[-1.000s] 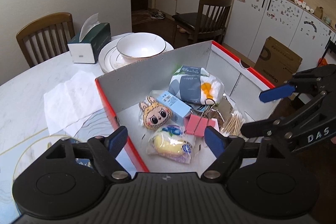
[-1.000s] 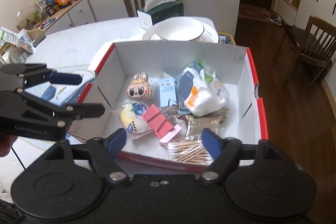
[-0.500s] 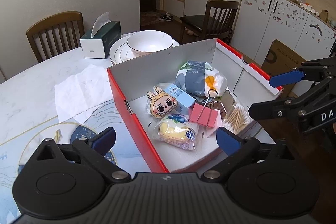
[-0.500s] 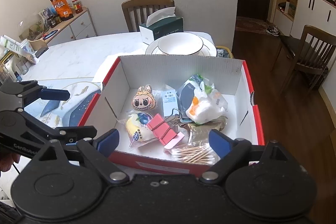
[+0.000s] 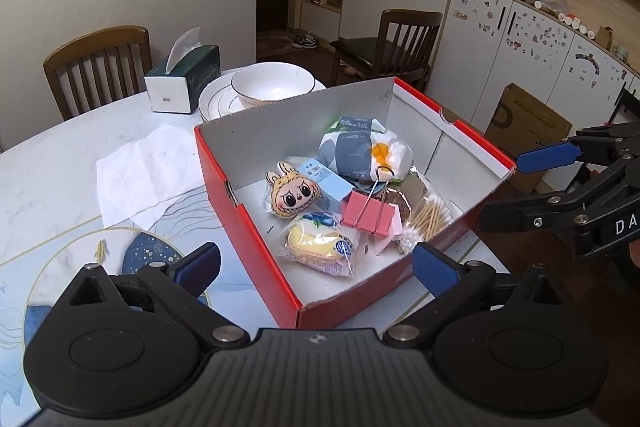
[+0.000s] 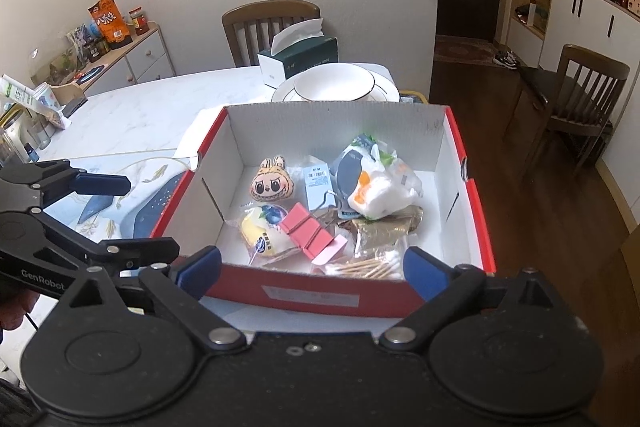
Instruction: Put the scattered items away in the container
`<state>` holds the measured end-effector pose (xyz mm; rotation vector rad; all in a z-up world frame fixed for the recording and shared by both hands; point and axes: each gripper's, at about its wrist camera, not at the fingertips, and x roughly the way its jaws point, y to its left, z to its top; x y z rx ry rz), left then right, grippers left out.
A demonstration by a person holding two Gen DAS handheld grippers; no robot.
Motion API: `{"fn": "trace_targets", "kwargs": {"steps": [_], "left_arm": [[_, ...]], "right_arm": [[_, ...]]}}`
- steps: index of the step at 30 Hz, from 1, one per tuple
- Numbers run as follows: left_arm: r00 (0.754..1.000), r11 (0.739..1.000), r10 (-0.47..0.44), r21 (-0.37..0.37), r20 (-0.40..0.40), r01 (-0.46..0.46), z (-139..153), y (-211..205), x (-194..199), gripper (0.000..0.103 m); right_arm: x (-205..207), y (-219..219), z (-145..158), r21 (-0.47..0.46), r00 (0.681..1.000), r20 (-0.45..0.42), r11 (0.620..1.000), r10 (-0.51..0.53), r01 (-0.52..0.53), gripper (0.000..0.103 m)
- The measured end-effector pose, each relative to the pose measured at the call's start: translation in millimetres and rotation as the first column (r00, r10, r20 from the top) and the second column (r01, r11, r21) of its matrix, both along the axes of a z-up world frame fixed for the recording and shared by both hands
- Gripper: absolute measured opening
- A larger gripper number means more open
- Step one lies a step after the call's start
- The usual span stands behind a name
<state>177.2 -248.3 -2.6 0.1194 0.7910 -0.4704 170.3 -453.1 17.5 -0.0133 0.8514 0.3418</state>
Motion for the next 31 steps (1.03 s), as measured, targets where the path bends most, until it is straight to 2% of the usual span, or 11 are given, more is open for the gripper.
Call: {"fn": "trace_targets", "kwargs": {"steps": [16, 31], "left_arm": [[1.0, 1.0, 0.015, 0.0, -0.01, -0.015, -5.2, 10.4, -10.8, 0.102], [0.998, 0.998, 0.057, -0.036, 0.008, -0.057, -1.5, 51.5, -15.9, 0.102]], "right_arm": [[-13.3, 5.3, -3.7, 0.017, 1.0, -0.001, 1.0, -0.016, 0.016, 0.098], [-16.1, 36.4, -2.2, 0.014, 1.0, -0.012, 1.0, -0.009, 0.01, 0.098]]}}
